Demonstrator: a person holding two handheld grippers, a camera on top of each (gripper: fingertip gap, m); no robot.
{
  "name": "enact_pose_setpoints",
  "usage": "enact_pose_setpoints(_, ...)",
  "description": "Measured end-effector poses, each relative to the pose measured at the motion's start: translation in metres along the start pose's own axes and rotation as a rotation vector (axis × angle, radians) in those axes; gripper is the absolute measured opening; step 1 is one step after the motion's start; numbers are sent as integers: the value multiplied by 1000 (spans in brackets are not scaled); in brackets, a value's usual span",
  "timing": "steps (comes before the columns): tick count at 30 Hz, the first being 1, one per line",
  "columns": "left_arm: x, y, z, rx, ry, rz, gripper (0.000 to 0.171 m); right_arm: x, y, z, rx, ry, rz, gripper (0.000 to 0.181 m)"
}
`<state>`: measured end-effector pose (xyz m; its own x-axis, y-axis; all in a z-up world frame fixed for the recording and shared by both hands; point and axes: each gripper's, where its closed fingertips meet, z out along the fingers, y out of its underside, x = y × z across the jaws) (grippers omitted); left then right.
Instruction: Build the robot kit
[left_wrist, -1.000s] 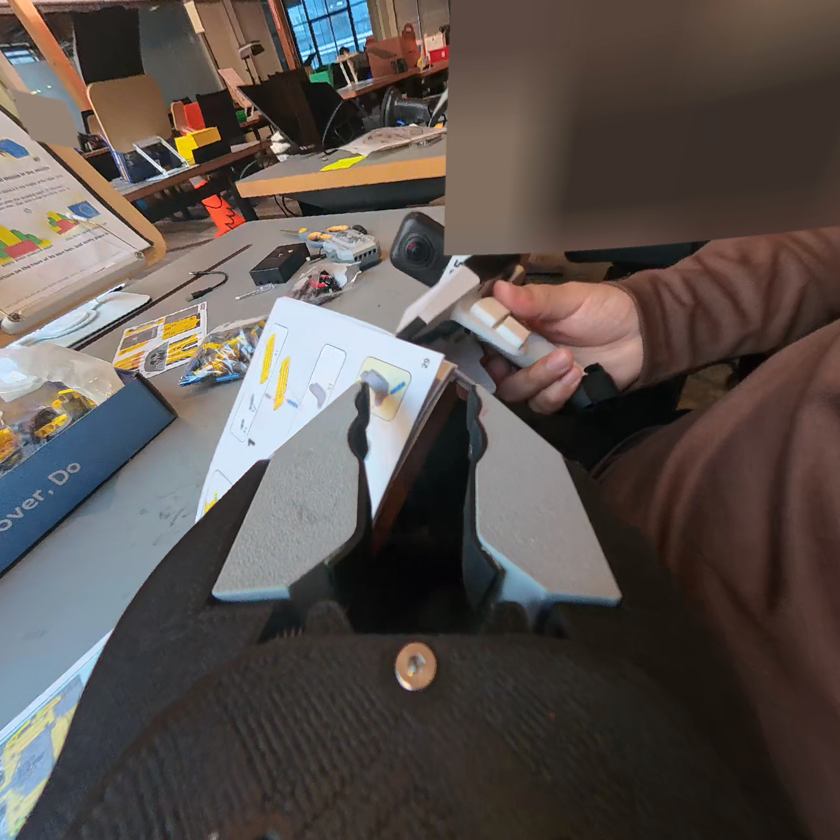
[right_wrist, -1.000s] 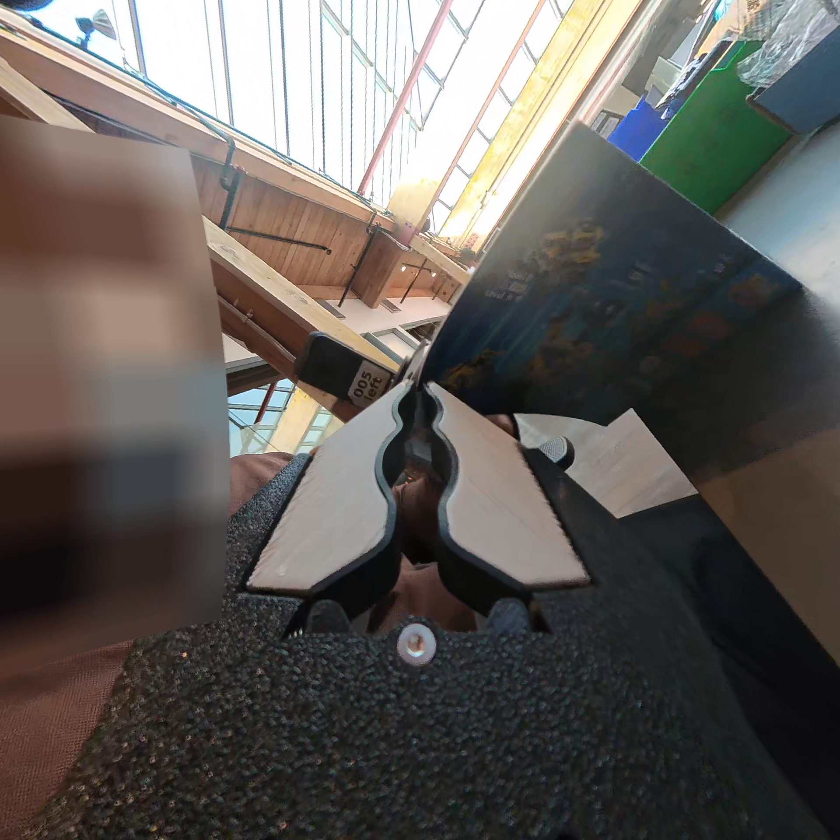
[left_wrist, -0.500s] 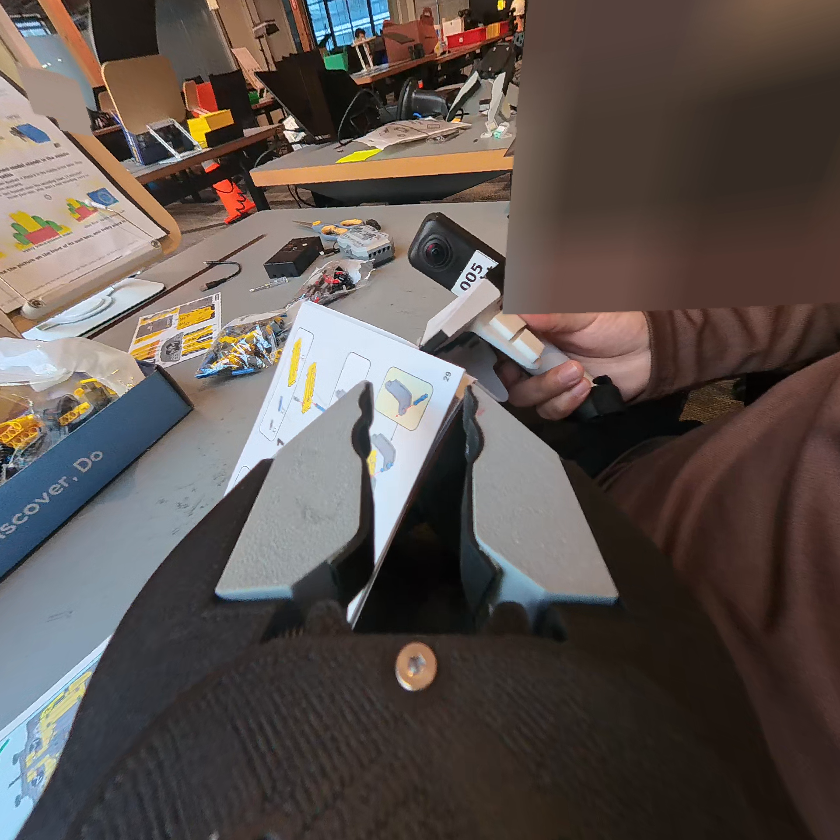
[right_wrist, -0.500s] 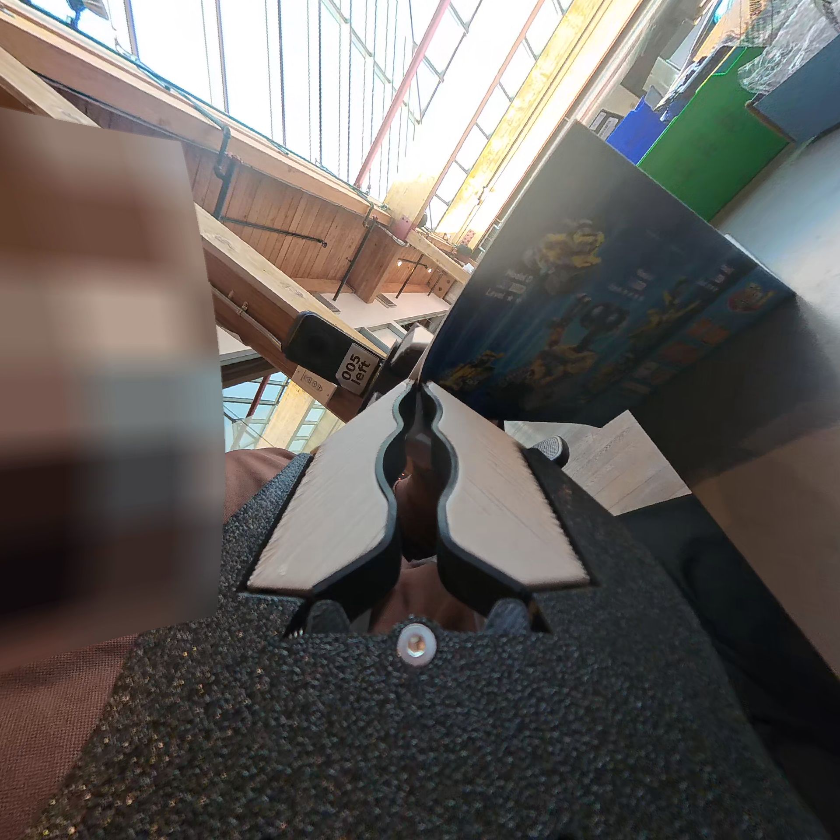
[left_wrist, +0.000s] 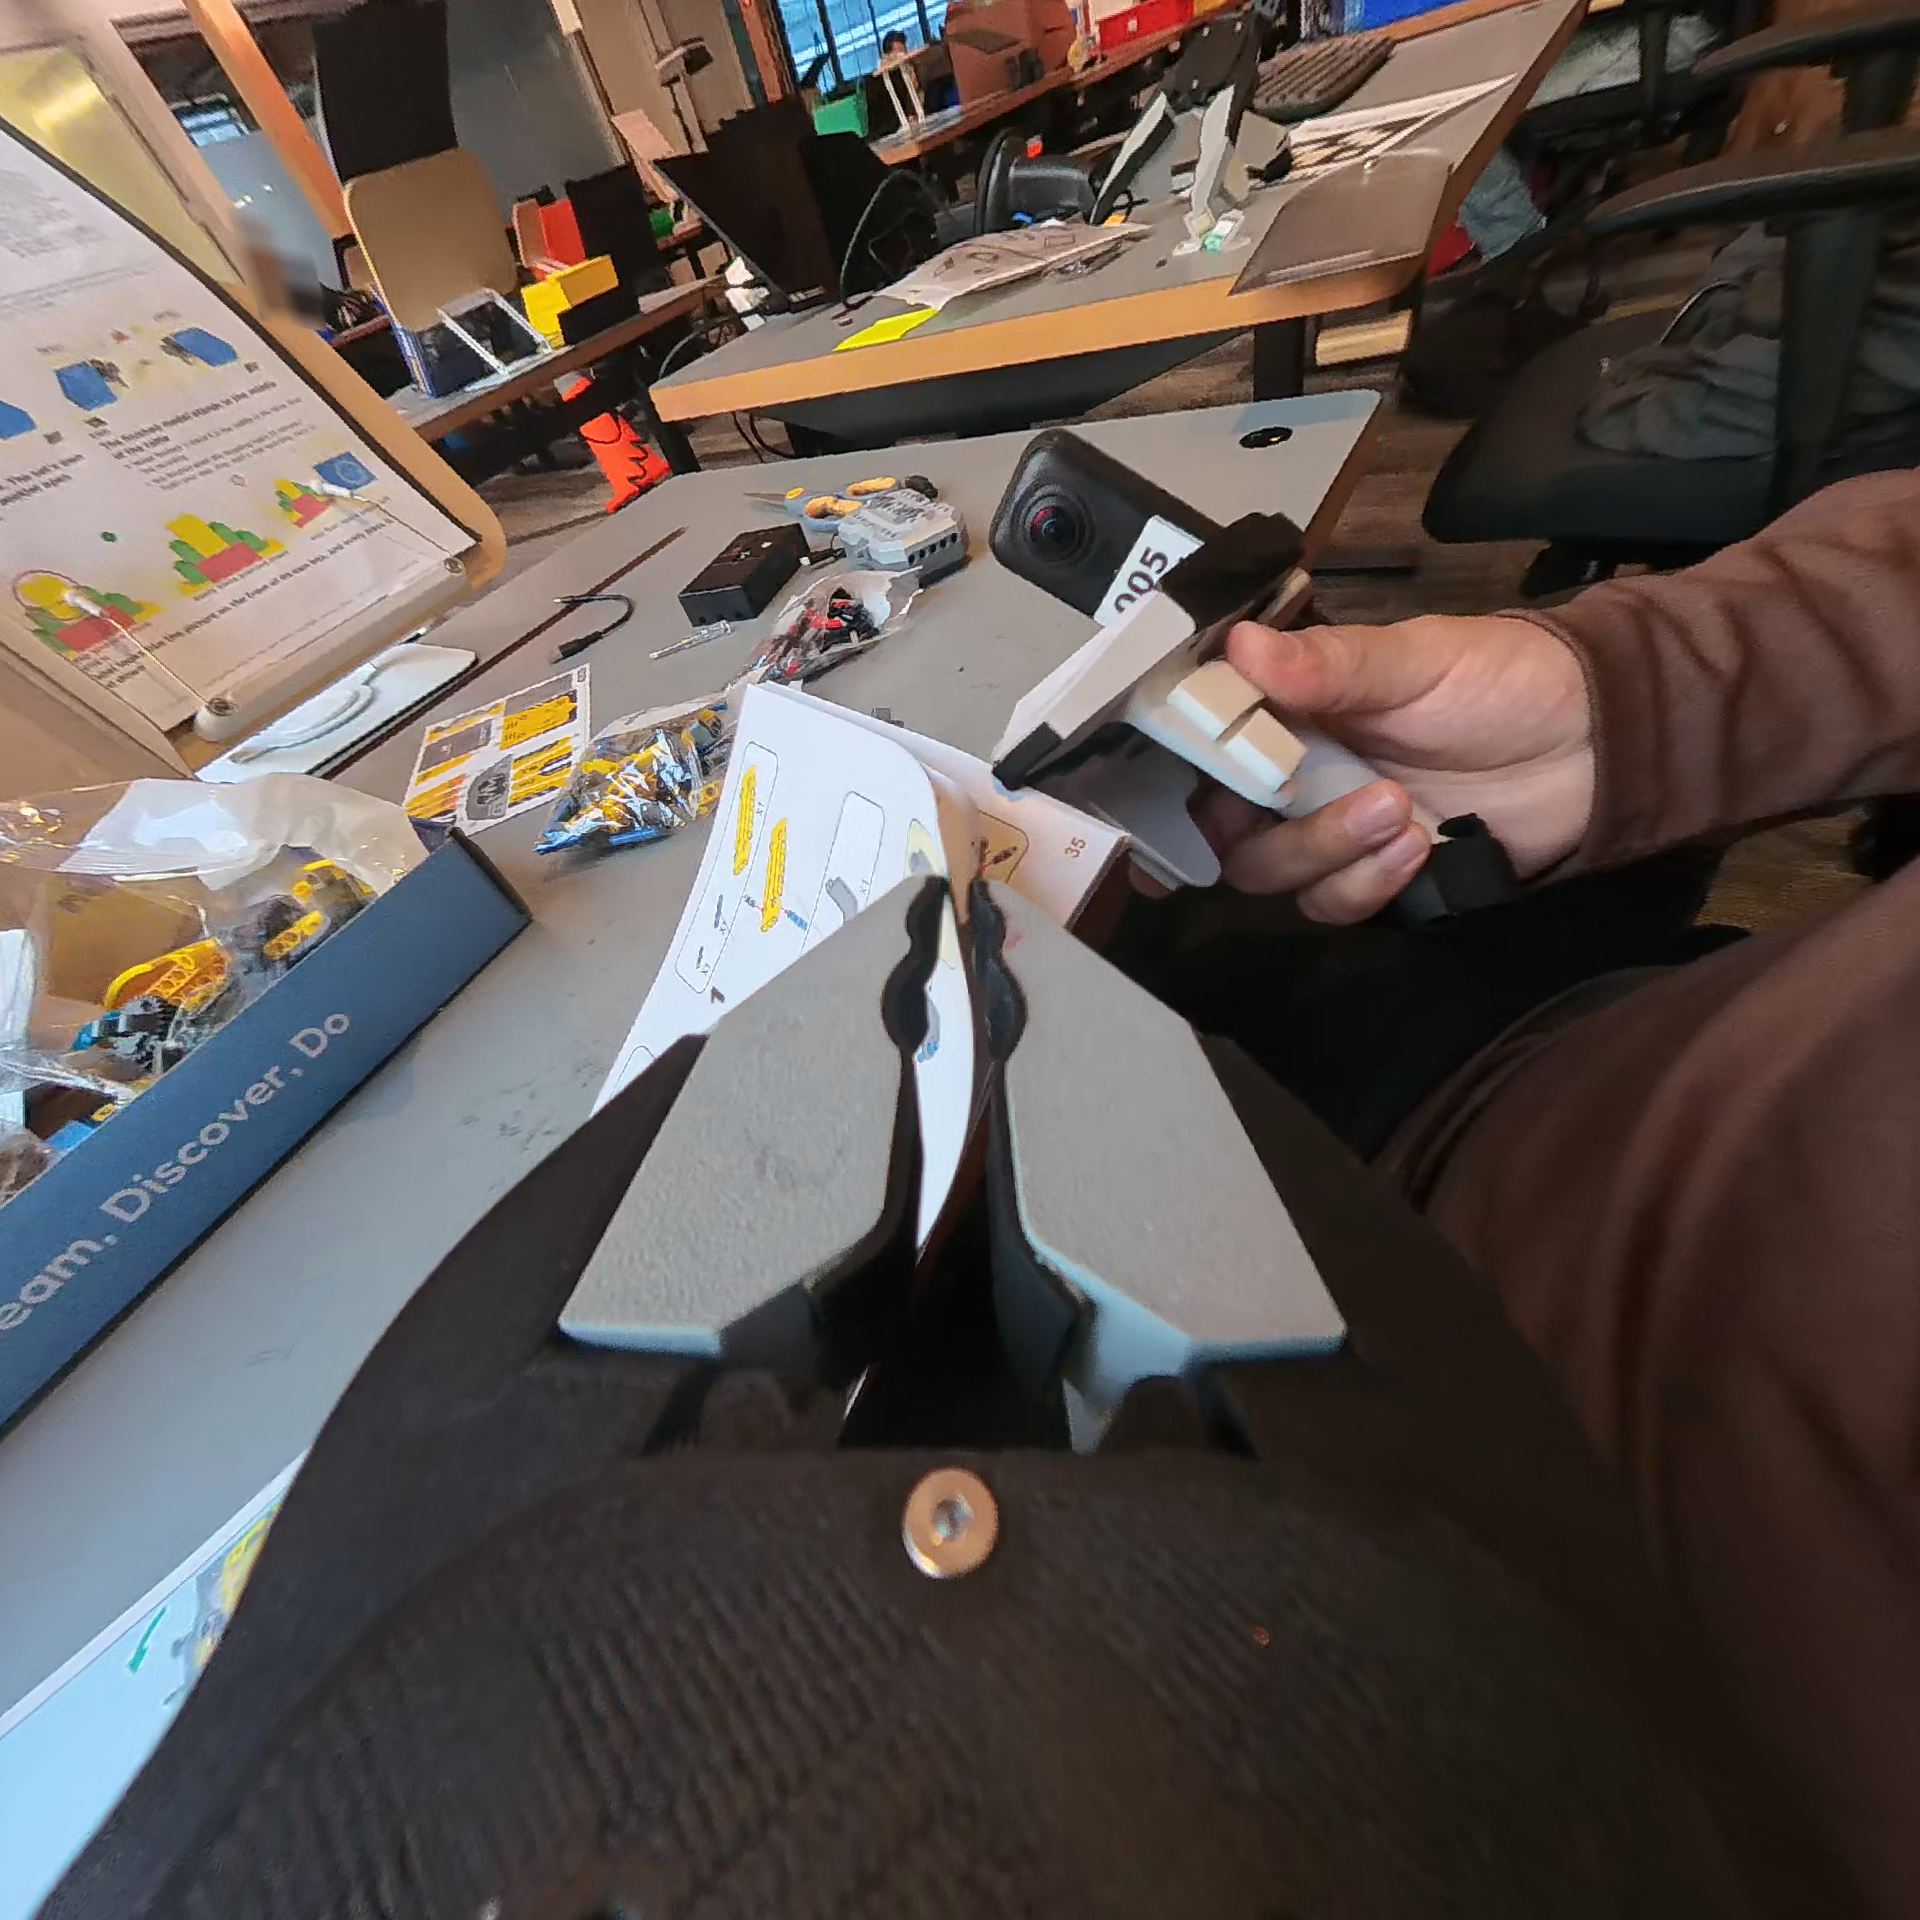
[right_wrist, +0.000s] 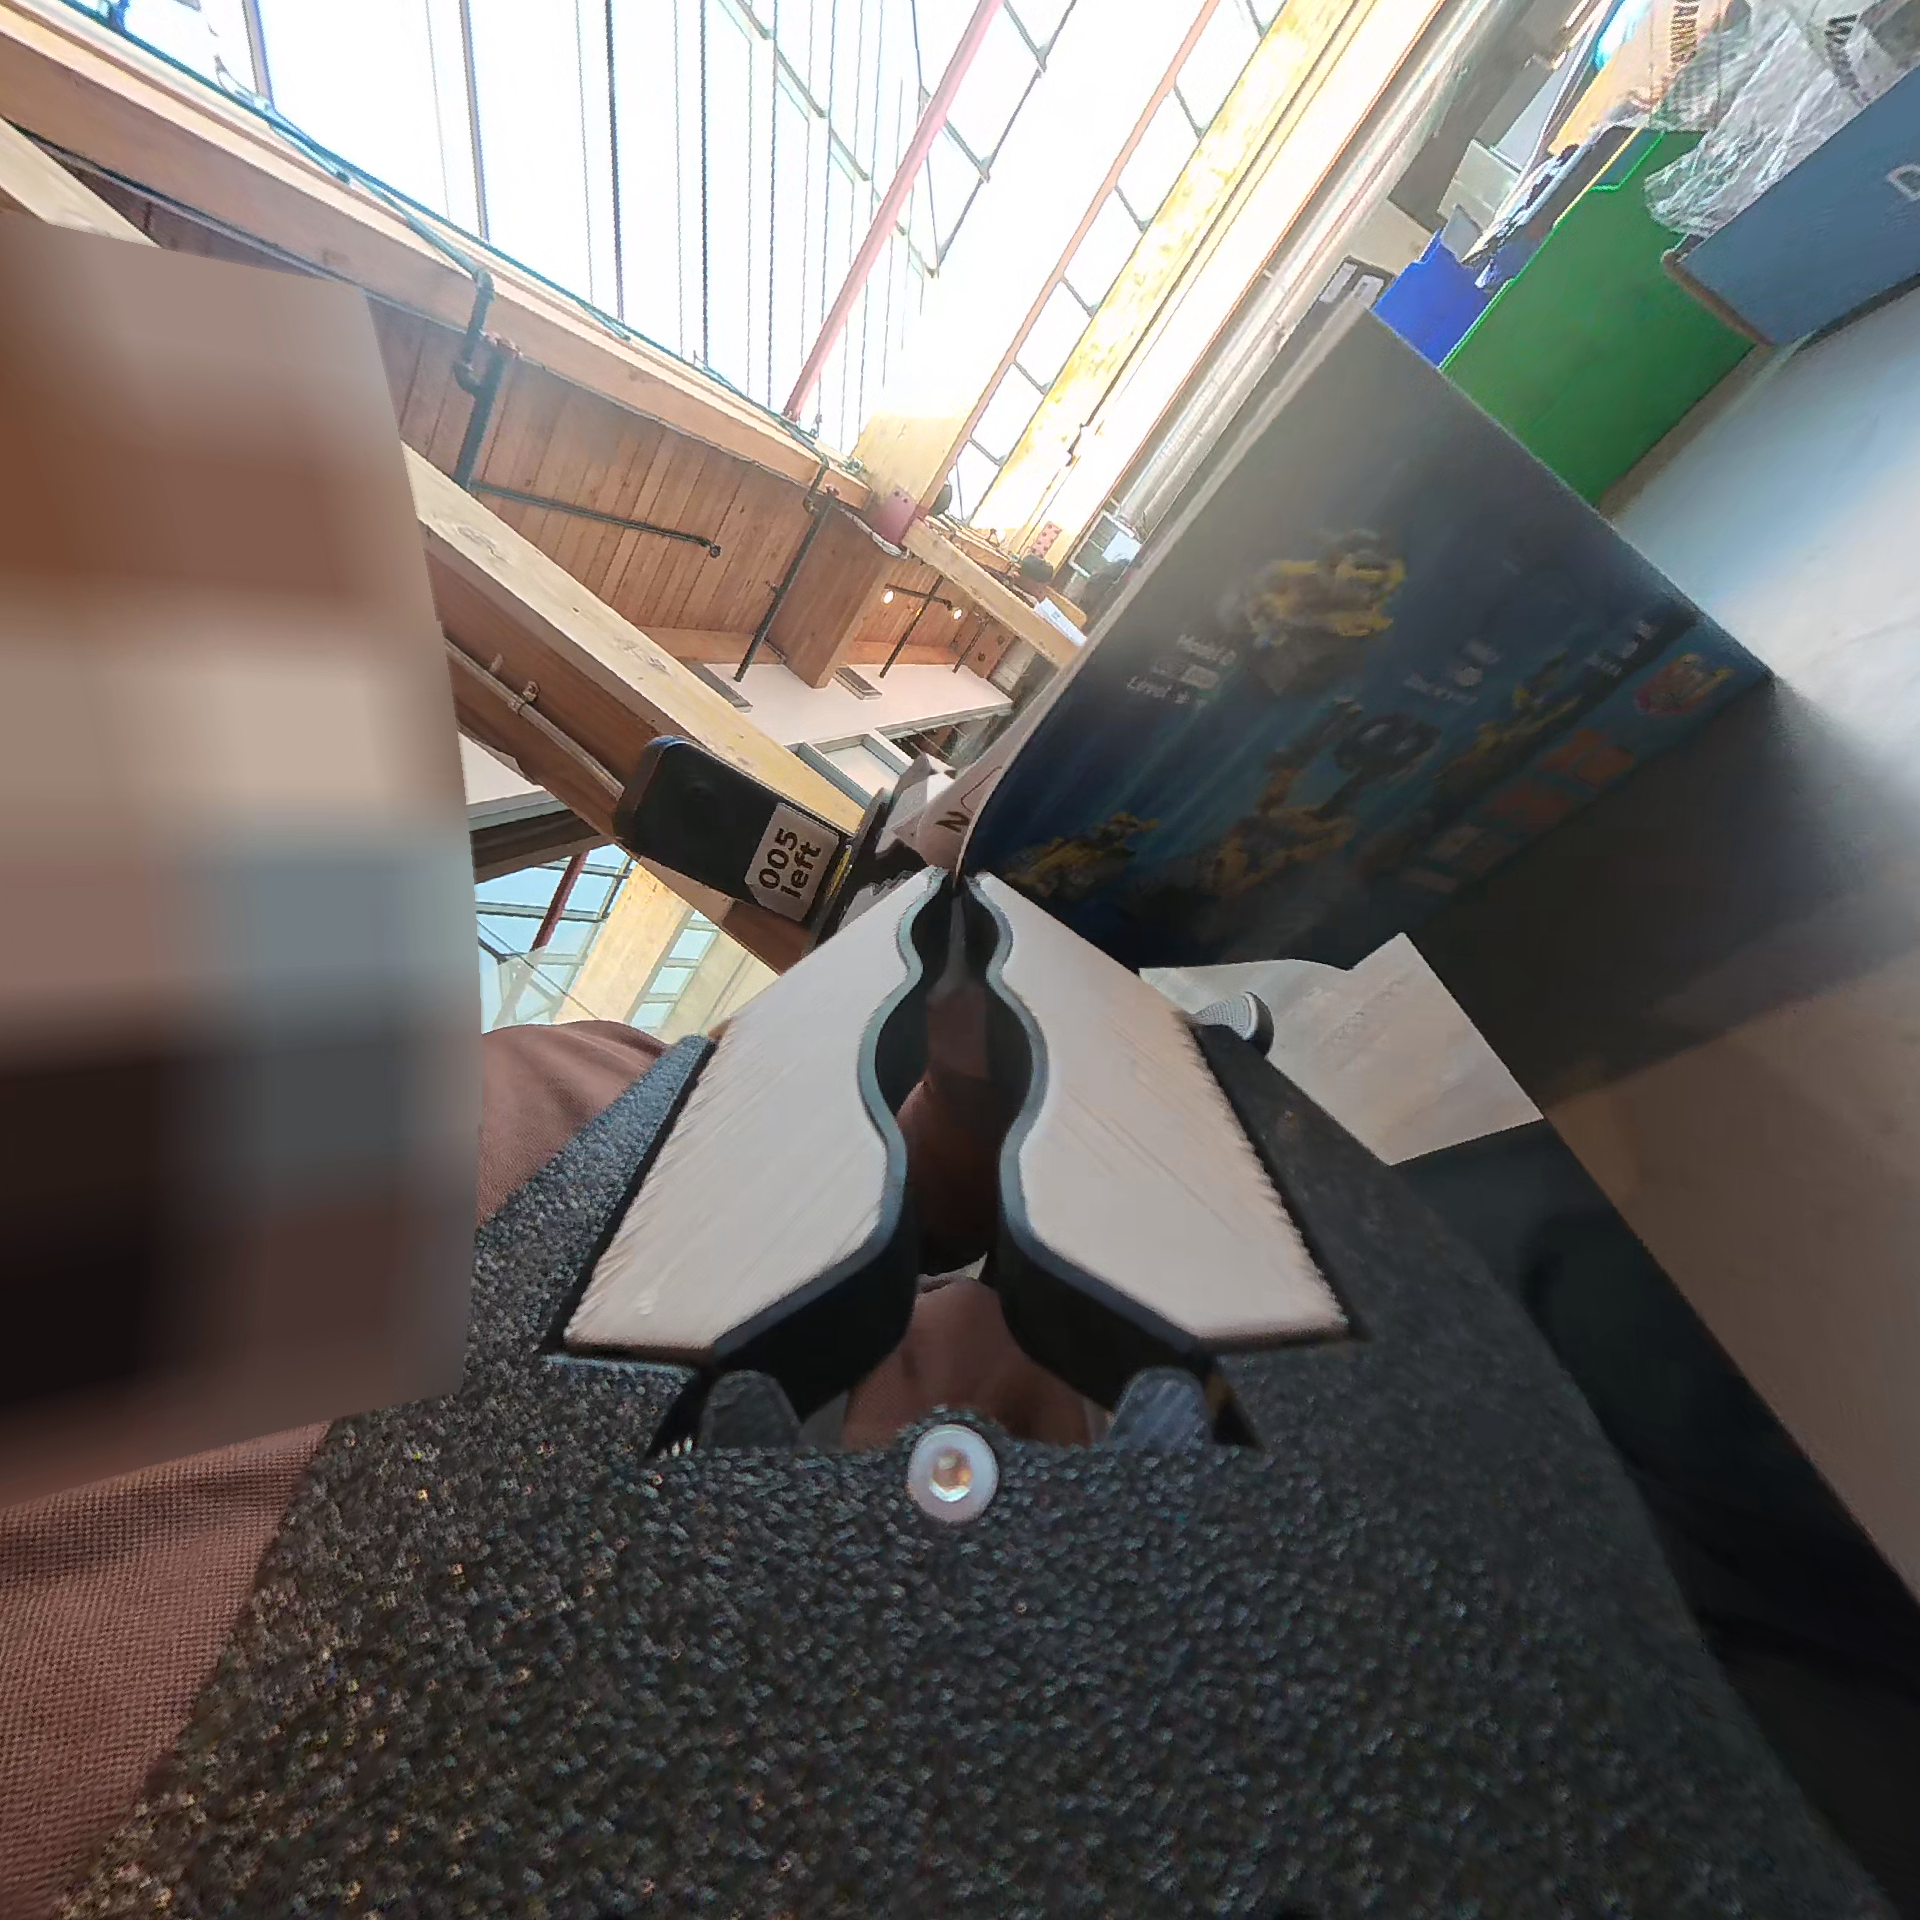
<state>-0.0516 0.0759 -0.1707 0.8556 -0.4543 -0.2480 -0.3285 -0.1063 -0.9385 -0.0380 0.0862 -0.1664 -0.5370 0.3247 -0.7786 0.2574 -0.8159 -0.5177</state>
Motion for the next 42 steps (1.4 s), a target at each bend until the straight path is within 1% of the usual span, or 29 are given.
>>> enact_pose_setpoints(3, -5, 2, 0, -7, -15, -15, 0, 3, 0, -2, -8, 26, -4, 2)
enact_pose_setpoints(5, -10, 5, 1, -14, -16, -54, 0, 11, 0, -5, -26, 94, -28, 2)
enact_pose_setpoints(7, -16, 7, 0, -8, -13, -114, 0, 21, -2, -12, -62, 223, -94, 4)
enact_pose_setpoints(9, -22, 10, 0, -10, -8, -169, 0, 27, -9, -23, -110, 382, -212, 8)
enact_pose_setpoints(10, -23, 11, 0, -9, -4, -185, 0, 26, -16, -28, -124, 456, -282, 15)
enact_pose_setpoints(11, -24, 12, 0, -7, -1, -194, 0, 22, -22, -31, -132, 514, -347, 17)
enact_pose_setpoints(13, -25, 13, 1, -10, -4, -200, 0, 9, -29, -27, -153, 559, -408, 17)
enact_pose_setpoints(15, -24, 14, 3, -14, 0, -199, 0, 3, -20, -14, -196, 535, -358, 21)
enact_pose_setpoints(18, -19, 16, 6, -25, 12, -189, 0, 11, 0, 4, -225, 474, -210, 28)
enact_pose_setpoints(21, -14, 16, 8, -34, 15, -159, 0, 25, 11, 10, -195, 434, -44, 38)
enact_pose_setpoints(24, -10, 19, 10, -57, 6, -102, 0, 27, 7, 11, -127, 370, 81, 39)
enact_pose_setpoints(32, -5, 27, 14, -119, -46, 79, 0, 30, 6, 12, -98, 299, 228, 40)
enact_pose_setpoints(37, -4, 31, 15, -153, -85, 179, 0, 32, 11, 11, -112, 284, 270, 31)
enact_pose_setpoints(39, -4, 32, 16, -156, -81, 169, 0, 32, 11, 10, -108, 271, 282, 28)
enact_pose_setpoints(41, -4, 34, 17, -153, -63, 124, 0, 32, 12, 9, -107, 260, 287, 24)
enact_pose_setpoints(42, -4, 35, 17, -152, -54, 94, 0, 30, 12, 9, -103, 246, 288, 20)
